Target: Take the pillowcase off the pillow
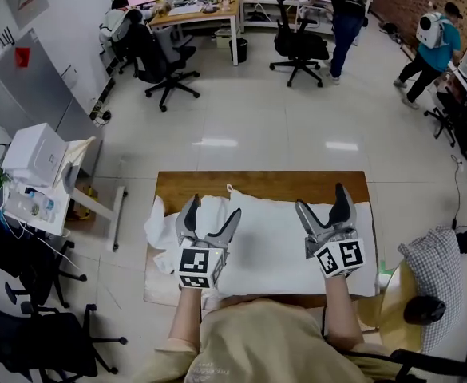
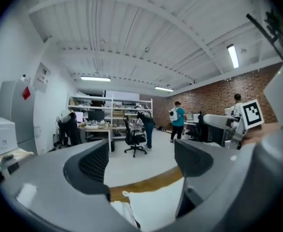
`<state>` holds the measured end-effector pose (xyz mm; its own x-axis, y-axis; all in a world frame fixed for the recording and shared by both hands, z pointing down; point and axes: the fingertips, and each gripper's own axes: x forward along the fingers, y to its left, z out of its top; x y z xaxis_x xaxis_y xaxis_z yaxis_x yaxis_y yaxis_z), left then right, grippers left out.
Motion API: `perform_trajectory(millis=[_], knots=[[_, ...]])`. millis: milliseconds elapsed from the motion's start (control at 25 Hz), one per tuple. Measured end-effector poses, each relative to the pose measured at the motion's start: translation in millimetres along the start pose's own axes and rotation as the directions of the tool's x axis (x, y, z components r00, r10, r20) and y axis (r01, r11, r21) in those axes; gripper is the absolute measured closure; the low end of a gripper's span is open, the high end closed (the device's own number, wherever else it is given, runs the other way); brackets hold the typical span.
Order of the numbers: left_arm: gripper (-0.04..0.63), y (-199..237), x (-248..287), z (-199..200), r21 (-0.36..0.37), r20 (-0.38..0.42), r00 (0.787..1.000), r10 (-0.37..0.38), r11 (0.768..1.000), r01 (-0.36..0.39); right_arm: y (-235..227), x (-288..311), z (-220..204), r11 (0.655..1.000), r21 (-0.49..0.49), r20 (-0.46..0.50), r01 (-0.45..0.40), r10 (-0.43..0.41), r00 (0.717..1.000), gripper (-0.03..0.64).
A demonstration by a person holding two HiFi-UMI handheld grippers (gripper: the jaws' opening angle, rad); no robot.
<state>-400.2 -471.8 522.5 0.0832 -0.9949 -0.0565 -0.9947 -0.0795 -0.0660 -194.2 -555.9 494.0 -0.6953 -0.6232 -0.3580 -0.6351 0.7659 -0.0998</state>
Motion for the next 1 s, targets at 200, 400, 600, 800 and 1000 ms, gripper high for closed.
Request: perform_trajectory(millis=[200, 400, 600, 800, 1000], knots=[[0.175, 14, 10, 20, 0.019, 0.075, 0.988, 0.132, 0.991, -0.134, -18, -22, 4, 0.972, -0.200, -0.042, 0.122, -0.133, 0.990, 0.130], [0.176, 5, 0, 23, 0.043, 0.067, 0.992, 0.107, 0.993, -0.110, -12, -43, 7, 0.977, -0.167, -0.053, 0.130, -0.141, 0.989, 0.133], [0.178, -9, -12, 12, 0.058, 0.056, 0.993, 0.102, 0.993, -0.106, -11, -59, 5, 0.975, -0.171, -0.092, 0.139, -0.156, 0.984, 0.138], [0.178, -13, -21, 6, 0.063, 0.032, 0.994, 0.104, 0.992, -0.106, -5, -66, 5, 0.978, -0.164, -0.113, 0.132, -0.152, 0.982, 0.143], [0.179, -3, -31, 11, 0.044, 0.018, 0.993, 0.114, 0.992, -0.114, 8, -62, 5, 0.978, -0.172, -0.128, 0.118, -0.141, 0.982, 0.144]])
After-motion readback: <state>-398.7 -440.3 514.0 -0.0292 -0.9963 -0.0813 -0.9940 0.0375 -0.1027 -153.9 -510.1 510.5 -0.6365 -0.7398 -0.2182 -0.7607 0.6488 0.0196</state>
